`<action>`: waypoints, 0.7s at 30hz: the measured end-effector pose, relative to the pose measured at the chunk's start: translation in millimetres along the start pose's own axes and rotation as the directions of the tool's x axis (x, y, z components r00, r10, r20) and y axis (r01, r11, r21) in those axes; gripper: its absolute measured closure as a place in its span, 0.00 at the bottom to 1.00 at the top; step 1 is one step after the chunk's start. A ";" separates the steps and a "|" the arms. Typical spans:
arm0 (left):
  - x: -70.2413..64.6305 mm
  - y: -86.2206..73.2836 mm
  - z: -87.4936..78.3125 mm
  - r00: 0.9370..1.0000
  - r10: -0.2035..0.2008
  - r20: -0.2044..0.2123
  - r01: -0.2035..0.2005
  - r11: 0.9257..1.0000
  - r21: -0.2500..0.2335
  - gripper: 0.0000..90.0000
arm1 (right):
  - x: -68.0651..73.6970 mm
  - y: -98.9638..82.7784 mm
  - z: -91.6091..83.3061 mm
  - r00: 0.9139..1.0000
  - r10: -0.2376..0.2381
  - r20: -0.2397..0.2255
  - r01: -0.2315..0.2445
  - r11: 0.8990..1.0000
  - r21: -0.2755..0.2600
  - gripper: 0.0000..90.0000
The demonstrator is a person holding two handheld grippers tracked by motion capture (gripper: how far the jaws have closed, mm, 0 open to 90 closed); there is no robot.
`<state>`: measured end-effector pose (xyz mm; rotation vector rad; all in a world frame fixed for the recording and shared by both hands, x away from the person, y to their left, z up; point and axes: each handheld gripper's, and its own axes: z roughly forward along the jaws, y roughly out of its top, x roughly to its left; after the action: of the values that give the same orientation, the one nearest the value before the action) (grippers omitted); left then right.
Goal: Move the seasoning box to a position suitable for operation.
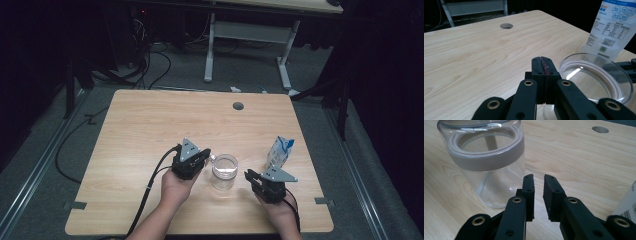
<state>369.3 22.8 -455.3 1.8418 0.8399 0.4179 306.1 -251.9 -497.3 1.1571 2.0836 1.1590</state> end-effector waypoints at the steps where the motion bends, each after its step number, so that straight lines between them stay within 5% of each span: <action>1: -0.2 0.4 0.3 1.000 0.002 -0.008 -0.002 1.000 0.001 1.00 | 0.3 0.1 0.1 1.000 -0.001 -0.003 0.001 1.000 0.000 0.88; 21: -8.4 1.5 8.2 1.000 0.030 -0.008 -0.030 1.000 0.007 1.00 | 1.7 4.2 -4.8 1.000 -0.006 -0.012 0.006 1.000 -0.011 1.00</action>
<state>369.1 11.1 -456.7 1.8626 0.8213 0.4425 303.6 -251.3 -491.2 1.1408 2.0851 1.1763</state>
